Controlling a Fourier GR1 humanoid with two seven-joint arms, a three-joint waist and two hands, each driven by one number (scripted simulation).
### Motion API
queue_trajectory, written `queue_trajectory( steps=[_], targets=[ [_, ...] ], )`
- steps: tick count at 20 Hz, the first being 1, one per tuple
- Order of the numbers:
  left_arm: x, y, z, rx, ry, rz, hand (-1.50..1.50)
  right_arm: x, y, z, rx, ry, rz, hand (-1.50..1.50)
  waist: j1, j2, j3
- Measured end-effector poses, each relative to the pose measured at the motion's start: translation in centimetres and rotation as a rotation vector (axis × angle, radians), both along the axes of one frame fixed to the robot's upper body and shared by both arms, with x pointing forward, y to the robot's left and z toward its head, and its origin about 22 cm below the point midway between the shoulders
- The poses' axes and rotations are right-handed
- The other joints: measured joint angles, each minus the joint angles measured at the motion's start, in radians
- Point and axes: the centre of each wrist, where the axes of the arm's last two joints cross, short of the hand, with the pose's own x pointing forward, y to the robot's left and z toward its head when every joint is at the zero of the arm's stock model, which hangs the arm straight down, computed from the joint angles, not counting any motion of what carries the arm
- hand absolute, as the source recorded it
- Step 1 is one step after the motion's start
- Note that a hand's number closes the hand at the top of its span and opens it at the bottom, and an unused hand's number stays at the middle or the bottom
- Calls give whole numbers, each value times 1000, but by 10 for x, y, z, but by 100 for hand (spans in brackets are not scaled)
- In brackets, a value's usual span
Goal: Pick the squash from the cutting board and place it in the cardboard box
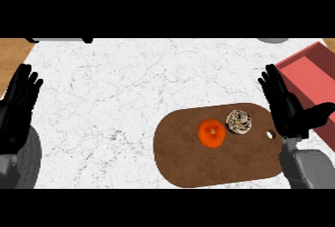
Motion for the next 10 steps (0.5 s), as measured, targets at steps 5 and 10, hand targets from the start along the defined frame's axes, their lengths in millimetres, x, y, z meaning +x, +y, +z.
queue_trajectory(
  steps=[5, 10],
  targets=[
    [-1, -8, -11, -61, 39, 7, 0, -8, -43, 9, 40, -37, -139, 150, -27, -11, -15],
    [-2, -27, -26, -153, 93, -28, 0, -27, -84, -6, -219, 34, -290, -150, -35, -8, -23]
  ],
)
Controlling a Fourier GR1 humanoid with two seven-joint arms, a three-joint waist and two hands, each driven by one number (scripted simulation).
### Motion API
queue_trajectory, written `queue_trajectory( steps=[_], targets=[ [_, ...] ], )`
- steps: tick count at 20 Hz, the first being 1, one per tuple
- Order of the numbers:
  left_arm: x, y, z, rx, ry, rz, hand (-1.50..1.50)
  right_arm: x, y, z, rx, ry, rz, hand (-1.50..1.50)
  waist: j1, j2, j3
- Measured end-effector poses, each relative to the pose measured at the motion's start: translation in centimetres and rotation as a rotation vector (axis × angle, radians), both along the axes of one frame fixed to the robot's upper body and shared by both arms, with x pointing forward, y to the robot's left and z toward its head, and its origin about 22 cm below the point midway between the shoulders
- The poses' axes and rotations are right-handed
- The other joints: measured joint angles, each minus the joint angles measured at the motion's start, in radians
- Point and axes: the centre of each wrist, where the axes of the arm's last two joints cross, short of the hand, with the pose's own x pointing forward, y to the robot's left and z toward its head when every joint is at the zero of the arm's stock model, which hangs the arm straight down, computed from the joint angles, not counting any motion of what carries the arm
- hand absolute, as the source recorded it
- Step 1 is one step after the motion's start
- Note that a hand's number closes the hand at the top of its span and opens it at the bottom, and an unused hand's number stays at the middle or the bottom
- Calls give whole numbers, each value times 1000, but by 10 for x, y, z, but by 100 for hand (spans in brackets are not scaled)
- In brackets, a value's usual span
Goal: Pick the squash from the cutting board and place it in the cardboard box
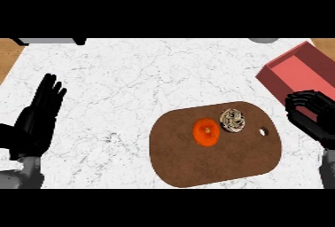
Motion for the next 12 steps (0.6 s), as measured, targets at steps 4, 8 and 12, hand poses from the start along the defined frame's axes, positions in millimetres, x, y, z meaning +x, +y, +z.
queue_trajectory(
  steps=[4, 8, 12],
  targets=[
    [-6, -9, -8, -32, 21, -17, 0, -11, 1, -9, -129, -68, -19, -150, 4, -4, 1],
    [-4, -10, -7, -46, 36, -23, 0, -19, -7, 9, -265, -68, 97, -150, 1, -7, 1],
    [-1, -14, -7, -47, 43, -21, 0, -16, -12, 46, -424, 54, 255, -150, 1, -8, -1]
  ],
)
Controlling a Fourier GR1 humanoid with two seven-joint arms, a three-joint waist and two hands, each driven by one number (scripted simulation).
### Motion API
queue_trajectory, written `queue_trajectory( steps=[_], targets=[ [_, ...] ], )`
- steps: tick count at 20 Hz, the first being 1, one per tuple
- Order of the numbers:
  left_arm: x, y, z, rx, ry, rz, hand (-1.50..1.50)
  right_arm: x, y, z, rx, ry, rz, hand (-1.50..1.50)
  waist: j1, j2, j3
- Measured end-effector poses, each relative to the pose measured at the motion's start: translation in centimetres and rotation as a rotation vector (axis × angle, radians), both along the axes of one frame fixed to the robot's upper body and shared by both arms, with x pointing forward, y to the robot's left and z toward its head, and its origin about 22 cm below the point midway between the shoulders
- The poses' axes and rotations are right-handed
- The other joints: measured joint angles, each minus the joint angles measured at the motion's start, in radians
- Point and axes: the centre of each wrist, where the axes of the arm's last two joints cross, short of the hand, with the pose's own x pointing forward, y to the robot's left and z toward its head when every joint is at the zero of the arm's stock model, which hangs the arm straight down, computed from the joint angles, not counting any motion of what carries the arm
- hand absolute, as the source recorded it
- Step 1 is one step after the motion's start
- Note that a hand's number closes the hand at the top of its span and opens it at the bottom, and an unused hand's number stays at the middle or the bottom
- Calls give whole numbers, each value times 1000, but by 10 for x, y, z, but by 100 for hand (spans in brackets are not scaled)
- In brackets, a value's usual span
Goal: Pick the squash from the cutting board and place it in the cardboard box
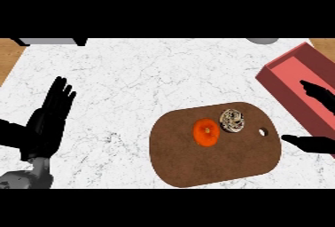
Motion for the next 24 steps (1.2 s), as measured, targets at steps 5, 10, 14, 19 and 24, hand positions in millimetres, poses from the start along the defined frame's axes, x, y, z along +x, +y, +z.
queue_trajectory(
  steps=[5, 10, 14, 19, 24],
  targets=[
    [3, -5, -1, -2, 2, -6, 0, 3, 13, 43, -123, 218, 142, -150, 1, -1, -1],
    [4, -2, -1, -6, -1, -14, 0, 5, 47, 79, -107, 313, 201, -150, 6, 0, 0],
    [5, -10, 3, -5, 1, -16, 0, 4, 79, 96, -76, 335, 233, -150, 9, 0, 1],
    [7, -11, 0, -9, -2, -17, 0, 10, 102, 93, -74, 356, 246, -150, 10, 1, 2],
    [10, -8, -2, -5, -5, -17, 0, 8, 125, 79, -99, 395, 212, -150, 9, 2, 2]
  ],
)
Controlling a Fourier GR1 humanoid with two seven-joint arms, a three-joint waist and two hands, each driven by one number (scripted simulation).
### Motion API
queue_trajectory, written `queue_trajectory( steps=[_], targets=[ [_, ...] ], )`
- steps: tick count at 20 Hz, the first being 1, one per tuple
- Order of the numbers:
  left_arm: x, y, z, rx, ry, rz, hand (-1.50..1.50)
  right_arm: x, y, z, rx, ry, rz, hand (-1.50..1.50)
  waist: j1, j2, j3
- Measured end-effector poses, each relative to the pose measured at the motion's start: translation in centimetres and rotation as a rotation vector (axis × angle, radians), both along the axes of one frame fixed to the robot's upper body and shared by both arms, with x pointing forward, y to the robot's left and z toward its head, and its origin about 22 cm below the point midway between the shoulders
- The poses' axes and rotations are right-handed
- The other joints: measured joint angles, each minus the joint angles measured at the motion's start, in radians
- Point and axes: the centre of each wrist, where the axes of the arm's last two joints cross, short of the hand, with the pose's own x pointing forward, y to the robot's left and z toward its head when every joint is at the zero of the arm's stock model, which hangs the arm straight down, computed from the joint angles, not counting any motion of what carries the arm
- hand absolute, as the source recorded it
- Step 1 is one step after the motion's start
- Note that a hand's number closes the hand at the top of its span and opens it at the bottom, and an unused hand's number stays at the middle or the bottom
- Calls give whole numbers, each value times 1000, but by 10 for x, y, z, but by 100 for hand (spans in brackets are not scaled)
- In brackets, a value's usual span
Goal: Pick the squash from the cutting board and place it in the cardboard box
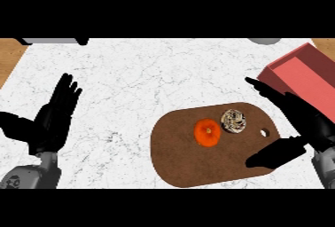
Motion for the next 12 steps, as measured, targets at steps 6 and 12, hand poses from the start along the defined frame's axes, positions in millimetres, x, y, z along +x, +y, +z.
queue_trajectory(
  steps=[6, 12],
  targets=[
    [-2, 4, -3, -2, -1, 5, 0, -2, 17, -11, 11, 43, 5, -150, 0, 0, 0],
    [-1, 1, -3, 1, 0, 9, 0, 0, 31, -22, 1, 43, -14, -150, 0, 0, 0]
  ],
)
